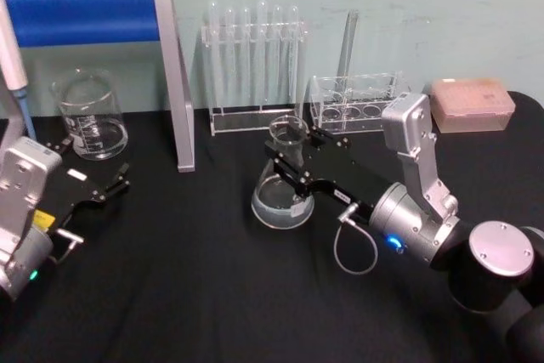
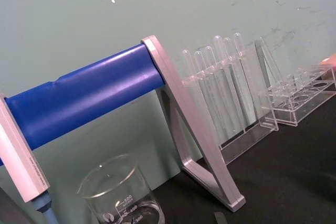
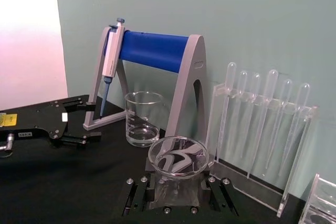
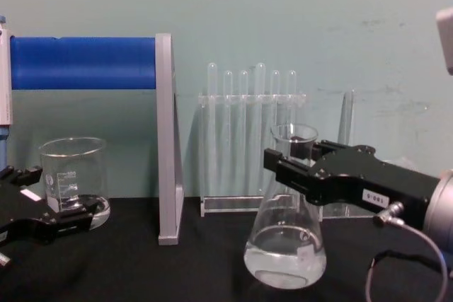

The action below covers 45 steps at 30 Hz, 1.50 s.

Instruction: Grasp the erlenmeyer flask with one hand, shake it three times, then place it back.

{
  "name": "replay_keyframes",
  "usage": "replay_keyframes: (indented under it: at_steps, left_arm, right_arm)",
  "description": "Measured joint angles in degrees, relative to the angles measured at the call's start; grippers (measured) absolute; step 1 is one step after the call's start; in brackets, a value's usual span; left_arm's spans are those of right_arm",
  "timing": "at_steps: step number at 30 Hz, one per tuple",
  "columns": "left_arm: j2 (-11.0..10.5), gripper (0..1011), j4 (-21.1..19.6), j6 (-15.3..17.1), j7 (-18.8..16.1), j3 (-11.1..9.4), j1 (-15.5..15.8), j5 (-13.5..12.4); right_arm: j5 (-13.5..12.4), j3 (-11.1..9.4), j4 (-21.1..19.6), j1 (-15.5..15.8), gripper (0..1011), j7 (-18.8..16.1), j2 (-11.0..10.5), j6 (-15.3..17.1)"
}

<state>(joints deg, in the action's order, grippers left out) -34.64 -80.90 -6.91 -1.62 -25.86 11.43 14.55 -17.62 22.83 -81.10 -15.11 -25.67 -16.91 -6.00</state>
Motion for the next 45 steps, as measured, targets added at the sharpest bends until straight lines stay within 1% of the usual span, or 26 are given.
replay_keyframes:
  at_steps: [11, 18, 45]
  left_arm:
    - [0.0, 1001, 0.0, 0.0, 0.0, 0.0, 0.0, 0.0]
    - [0.0, 1001, 0.0, 0.0, 0.0, 0.0, 0.0, 0.0]
    - [0.0, 1001, 0.0, 0.0, 0.0, 0.0, 0.0, 0.0]
  right_arm:
    - [-0.11, 0.56, 2.9, -0.45, 457, -0.08, 0.63, -0.53]
    - [-0.11, 0.87, 3.75, -0.48, 457, -0.07, 0.86, -0.4]
    - [0.11, 1.52, 4.36, -0.11, 457, 0.09, 1.02, 0.84]
